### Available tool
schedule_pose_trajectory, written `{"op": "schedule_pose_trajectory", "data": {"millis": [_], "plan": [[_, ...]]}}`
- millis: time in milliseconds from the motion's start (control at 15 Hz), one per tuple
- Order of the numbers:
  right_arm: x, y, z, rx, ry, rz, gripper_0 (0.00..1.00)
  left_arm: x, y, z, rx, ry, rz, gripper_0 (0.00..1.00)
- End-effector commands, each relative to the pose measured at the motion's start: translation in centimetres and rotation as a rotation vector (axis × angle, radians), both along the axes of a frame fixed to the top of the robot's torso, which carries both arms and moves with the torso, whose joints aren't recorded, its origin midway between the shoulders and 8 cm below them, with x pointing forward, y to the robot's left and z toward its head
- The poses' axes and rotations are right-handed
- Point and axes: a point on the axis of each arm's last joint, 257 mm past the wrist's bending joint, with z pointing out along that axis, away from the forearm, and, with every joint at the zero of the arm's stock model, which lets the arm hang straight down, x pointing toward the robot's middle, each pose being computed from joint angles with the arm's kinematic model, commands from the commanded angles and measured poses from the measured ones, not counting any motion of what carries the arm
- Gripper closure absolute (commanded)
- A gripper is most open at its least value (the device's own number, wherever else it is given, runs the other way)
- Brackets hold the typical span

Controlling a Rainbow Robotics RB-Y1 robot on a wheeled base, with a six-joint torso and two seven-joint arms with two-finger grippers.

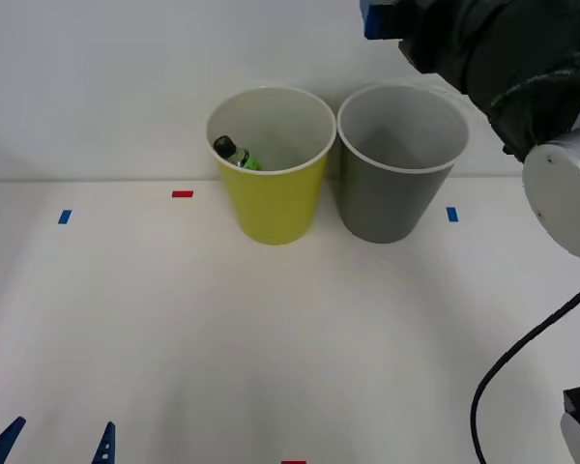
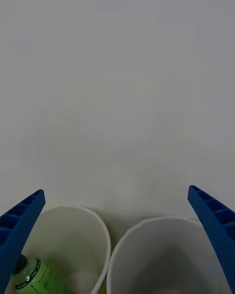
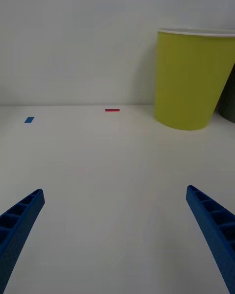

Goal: Put cans in the gray bin and PET bottles in the light green bin.

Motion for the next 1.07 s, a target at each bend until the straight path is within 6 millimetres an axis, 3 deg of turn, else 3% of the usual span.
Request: {"op": "schedule_pose_trajectory", "data": {"millis": [67, 200, 333, 667, 1067], "plan": [[-2.5, -4.3, -1.4, 0.019, -0.032, -0.104, 0.00, 0.0, 0.0, 0.0, 0.000, 0.000, 0.000, 0.00], [-4.2, -6.0, -3.0, 0.007, -0.055, -0.125, 0.00, 0.0, 0.0, 0.0, 0.000, 0.000, 0.000, 0.00], [-4.5, -7.8, -5.3, 0.017, -0.047, -0.138, 0.00, 0.0, 0.0, 0.0, 0.000, 0.000, 0.000, 0.00], [-7.2, -10.2, -10.0, 0.036, -0.089, -0.115, 0.00, 0.0, 0.0, 0.0, 0.000, 0.000, 0.000, 0.00], [-8.6, -9.8, -13.2, 0.093, -0.053, -0.118, 0.00, 0.0, 0.0, 0.0, 0.000, 0.000, 0.000, 0.00]]}}
